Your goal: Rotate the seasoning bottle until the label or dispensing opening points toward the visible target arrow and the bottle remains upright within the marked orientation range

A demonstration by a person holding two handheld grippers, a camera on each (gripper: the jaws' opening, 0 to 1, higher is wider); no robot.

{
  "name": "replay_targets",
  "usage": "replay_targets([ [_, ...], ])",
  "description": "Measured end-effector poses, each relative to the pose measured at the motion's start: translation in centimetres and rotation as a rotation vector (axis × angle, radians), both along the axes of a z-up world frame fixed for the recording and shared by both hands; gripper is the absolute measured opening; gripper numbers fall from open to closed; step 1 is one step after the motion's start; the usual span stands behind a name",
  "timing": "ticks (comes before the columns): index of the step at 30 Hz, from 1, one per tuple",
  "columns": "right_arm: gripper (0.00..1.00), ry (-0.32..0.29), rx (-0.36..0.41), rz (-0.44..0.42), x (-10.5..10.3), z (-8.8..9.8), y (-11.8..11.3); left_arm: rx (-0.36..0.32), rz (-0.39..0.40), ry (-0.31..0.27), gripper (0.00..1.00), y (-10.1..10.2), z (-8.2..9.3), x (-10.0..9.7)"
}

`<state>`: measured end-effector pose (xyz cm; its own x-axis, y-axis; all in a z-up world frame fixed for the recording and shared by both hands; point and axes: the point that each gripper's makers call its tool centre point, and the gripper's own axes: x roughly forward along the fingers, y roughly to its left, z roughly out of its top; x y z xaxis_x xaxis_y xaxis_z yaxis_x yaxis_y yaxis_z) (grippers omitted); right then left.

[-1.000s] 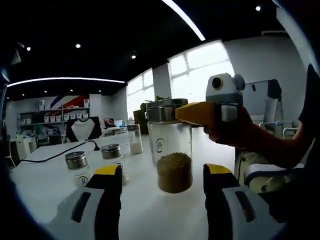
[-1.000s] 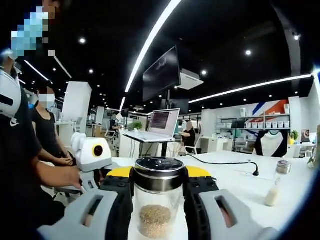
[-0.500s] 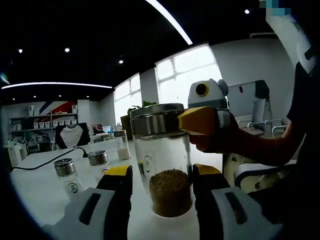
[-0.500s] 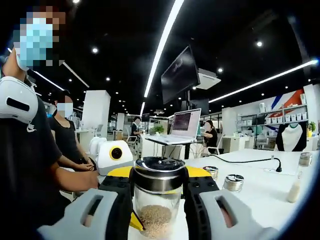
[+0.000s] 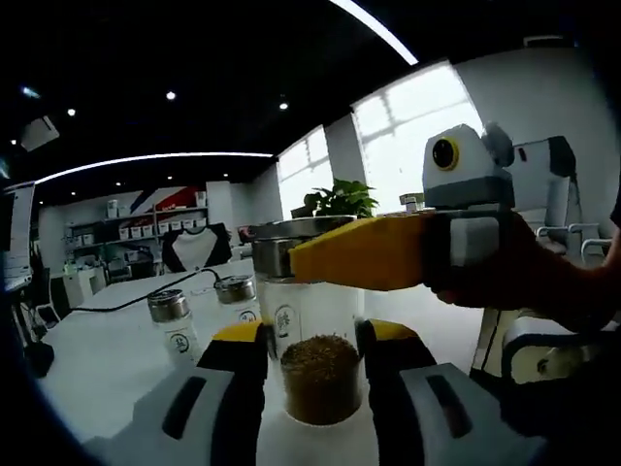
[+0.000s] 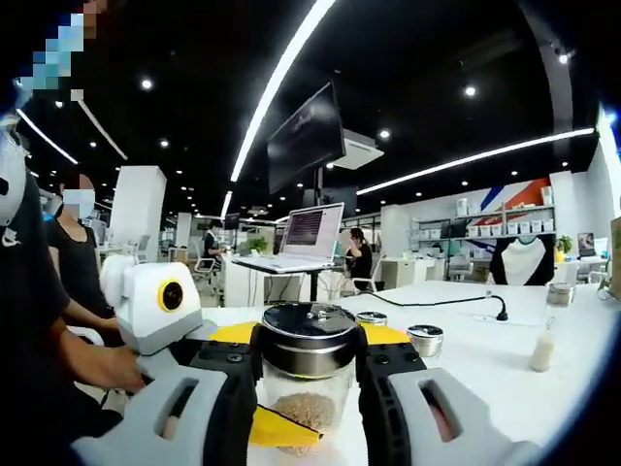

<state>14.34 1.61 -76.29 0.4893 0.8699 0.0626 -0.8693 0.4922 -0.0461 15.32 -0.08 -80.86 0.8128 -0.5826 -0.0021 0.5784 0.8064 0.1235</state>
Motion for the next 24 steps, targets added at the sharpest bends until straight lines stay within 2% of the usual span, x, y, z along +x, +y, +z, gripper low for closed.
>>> replay_targets([
  [4, 0.39, -0.012, -0.017, -0.067, 0.3, -0.5, 0.5, 0.001, 0.032, 0.010, 0.41, 0.1, -0.4, 0.2],
  [9, 0.40, -0.020, 0.000, -0.115, 0.5, -0.5, 0.4, -0.008, 0.027, 0.010, 0.41, 0.0, -0.4, 0.1],
  [17, 0.41, 0.017, 0.032, -0.164, 0.7, -0.7, 0.1, -0.010, 0.027, -0.004, 0.41, -0.4, -0.2, -0.1],
  [20, 0.40, 0.037, 0.027, -0.149, 0.8, -0.8, -0.3, -0.007, -0.013, -0.008, 0.41, -0.7, -0.3, -0.2],
  [21, 0.40, 0.047, 0.024, -0.121, 0.6, -0.8, -0.3, -0.006, -0.029, -0.016, 0.41, -0.8, -0.2, -0.2],
  [22, 0.40, 0.050, 0.021, -0.107, 0.6, -0.7, -0.4, -0.007, -0.055, -0.027, 0.41, -1.0, 0.0, -0.4],
  [24, 0.40, 0.067, 0.013, -0.065, 0.3, -0.7, -0.6, -0.043, -0.132, -0.008, 0.41, -1.5, 0.2, -0.9],
])
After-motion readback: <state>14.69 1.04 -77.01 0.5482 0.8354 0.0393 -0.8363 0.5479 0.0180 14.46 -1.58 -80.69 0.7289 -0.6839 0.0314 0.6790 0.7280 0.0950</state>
